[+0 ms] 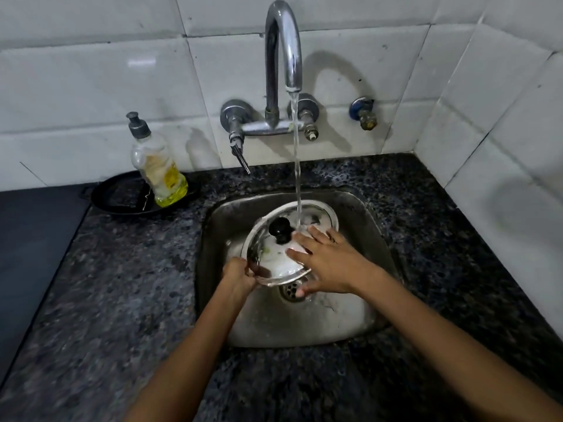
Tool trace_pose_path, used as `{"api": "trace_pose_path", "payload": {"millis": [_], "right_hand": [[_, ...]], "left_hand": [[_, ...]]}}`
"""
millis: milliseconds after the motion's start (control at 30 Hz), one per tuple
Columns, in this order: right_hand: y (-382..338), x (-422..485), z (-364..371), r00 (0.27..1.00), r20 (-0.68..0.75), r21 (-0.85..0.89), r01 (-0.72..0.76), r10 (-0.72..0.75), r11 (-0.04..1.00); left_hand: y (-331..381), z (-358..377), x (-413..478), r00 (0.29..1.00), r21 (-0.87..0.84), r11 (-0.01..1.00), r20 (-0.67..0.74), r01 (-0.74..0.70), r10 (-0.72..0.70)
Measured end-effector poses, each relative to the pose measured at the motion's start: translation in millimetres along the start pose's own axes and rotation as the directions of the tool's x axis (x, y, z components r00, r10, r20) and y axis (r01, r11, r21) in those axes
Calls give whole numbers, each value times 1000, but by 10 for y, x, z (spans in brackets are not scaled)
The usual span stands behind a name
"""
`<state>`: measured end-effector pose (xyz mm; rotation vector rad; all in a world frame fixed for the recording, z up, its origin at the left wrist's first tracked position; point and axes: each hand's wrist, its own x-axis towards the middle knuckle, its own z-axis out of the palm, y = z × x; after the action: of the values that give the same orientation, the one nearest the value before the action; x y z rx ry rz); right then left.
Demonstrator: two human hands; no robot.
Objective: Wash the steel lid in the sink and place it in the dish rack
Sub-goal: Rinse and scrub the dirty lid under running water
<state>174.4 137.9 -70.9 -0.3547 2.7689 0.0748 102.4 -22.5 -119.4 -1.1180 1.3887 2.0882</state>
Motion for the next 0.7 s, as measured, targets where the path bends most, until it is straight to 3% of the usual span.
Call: {"api": "trace_pose_path", "payload": {"millis": [33, 100, 167, 267, 333, 367, 400, 467, 533, 600, 700], "right_hand": [[-4, -8, -17, 1000, -21, -41, 12, -13, 999], [-32, 11, -58, 972, -228, -100, 34, -56, 994], [-32, 43, -77, 908, -417, -5, 35, -34, 999], [25, 64, -91, 864, -425, 426, -71, 269, 902], [82, 95, -24, 811, -337, 688, -135, 479, 713], [93, 106, 35, 790, -285, 782, -135, 543, 608], [82, 116, 92, 776, -226, 862, -123, 589, 492], [40, 150, 212, 757, -98, 979, -43, 646, 199], [4, 149, 280, 772, 49, 979, 89, 634, -184], [0, 119, 304, 793, 168, 865, 166, 585, -473], [52, 40, 355, 787, 260, 774, 177, 560, -608]], "left_hand": [[31, 0, -31, 998, 11, 1000, 49, 26, -26], [115, 25, -35, 988, 19, 999, 149, 42, -45], [237, 84, -38, 979, -29, 999, 200, 39, -32], [332, 193, -104, 934, -72, 997, 356, 2, 24], [230, 296, -201, 882, 194, 961, 462, -199, 90], [122, 349, -232, 849, 364, 846, 498, -389, 176], [-17, 394, -239, 791, 495, 656, 547, -570, 274], [-292, 480, -283, 634, 571, 278, 674, -773, 378], [-482, 525, -252, 581, 611, 16, 744, -791, 330], [-515, 525, -169, 558, 624, -197, 772, -756, 303], [-315, 420, 88, 564, 626, -484, 774, -612, 289]]}}
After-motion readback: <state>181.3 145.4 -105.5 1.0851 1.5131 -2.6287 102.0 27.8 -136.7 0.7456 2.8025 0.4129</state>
